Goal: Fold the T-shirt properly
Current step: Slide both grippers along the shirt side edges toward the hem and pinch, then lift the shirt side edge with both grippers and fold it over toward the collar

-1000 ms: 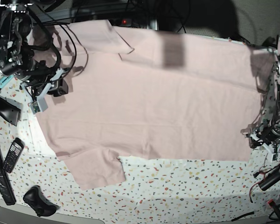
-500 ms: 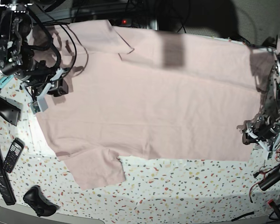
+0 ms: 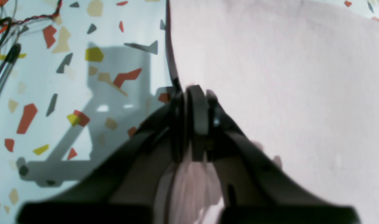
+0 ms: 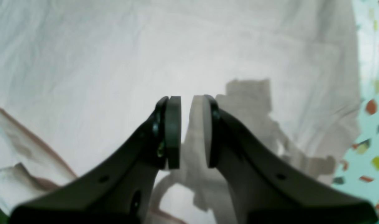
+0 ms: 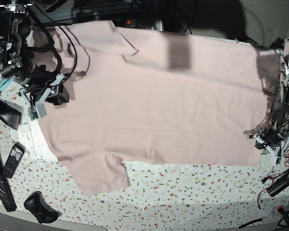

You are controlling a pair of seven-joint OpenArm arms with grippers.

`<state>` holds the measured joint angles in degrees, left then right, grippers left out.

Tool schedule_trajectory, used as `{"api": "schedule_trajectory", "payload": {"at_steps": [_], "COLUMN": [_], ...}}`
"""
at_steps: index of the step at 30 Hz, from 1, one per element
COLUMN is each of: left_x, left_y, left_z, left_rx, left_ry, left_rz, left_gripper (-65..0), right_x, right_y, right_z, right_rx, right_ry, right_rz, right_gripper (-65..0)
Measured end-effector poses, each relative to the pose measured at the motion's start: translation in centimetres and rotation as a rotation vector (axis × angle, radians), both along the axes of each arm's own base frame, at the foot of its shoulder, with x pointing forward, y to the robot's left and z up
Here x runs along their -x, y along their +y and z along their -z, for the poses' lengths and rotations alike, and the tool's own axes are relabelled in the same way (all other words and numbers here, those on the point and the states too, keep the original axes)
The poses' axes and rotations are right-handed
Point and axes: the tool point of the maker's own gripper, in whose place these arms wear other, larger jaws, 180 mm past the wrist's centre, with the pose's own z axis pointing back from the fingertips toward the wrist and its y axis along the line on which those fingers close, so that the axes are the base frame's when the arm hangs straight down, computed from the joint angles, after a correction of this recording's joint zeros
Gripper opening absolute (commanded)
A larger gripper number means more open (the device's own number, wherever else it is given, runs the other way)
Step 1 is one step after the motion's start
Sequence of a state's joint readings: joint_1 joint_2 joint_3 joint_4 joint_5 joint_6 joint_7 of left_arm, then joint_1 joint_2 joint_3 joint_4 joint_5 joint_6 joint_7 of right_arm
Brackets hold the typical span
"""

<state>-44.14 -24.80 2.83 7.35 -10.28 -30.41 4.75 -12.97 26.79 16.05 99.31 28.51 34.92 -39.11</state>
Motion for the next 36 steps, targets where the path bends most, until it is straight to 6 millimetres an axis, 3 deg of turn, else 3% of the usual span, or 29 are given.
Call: {"api": "schedule_trajectory", "payload": {"at_steps": [4, 10, 17, 22, 31, 36], "left_x": [0.0, -0.2, -0.2, -0.2, -0.4, -0.5], "left_y": [0.0, 0.8, 0.8, 0.6, -0.2, -0.2], "left_z": [0.0, 0.0, 0.0, 0.1, 0.1, 0.1], "left_rx": [0.001, -0.027, -0.027, -0.024, -0.012, -0.012], "left_ry": [0.0, -0.007, -0.003, -0.003, -0.008, -0.01], "left_rz": [0.0, -0.04, -0.039, -0.037, -0.031, -0.031], "left_gripper": [-65.0, -65.0, -65.0, -65.0, -65.0, -65.0], "right_x": [-1.3, -4.6, -6.8, -9.3, -14.1, -15.3], "right_y": [0.1, 0.1, -1.0, -3.5, -7.7, -9.4], "right_z": [-1.2, -4.6, -6.1, -4.6, -2.4, -0.2], "right_rx": [-0.006, -0.01, 0.061, 0.023, -0.073, -0.079], "right_ry": [-0.045, -0.158, -0.208, -0.157, 0.034, 0.149], "right_rz": [0.001, 0.001, 0.02, 0.1, 0.25, 0.307], "right_gripper": [-52.9, -52.9, -51.9, -26.5, -25.4, -25.4]}}
